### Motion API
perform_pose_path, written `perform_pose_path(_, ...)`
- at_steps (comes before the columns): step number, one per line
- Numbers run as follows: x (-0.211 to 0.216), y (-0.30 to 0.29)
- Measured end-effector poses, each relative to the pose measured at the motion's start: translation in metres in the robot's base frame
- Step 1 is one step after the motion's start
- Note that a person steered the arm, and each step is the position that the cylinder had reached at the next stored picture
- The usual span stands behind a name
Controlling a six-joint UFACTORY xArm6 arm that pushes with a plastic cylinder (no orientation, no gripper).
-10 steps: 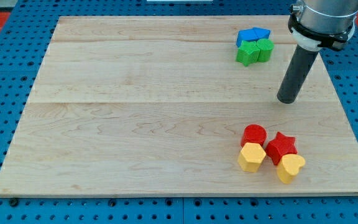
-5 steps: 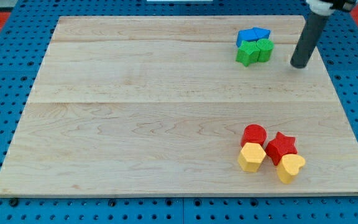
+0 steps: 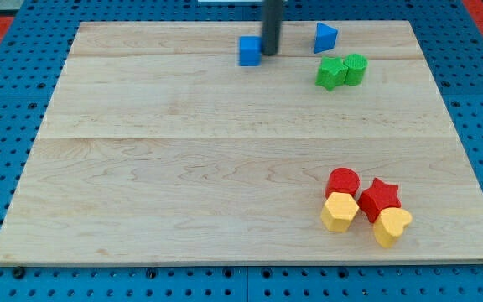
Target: Place the blue cube at the top left side of the board
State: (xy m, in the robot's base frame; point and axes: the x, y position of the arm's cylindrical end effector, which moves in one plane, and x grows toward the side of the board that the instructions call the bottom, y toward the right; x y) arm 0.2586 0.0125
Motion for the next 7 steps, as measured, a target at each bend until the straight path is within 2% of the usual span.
perform_pose_path(2,0.010,-0.031)
perform_pose_path(3,0.014,-0.070)
perform_pose_path(4,0.005,-0.154)
perform_pose_path(5,0.045,-0.184)
perform_pose_path(6,0.026,-0.230)
perform_pose_path(7,-0.008,-0.221)
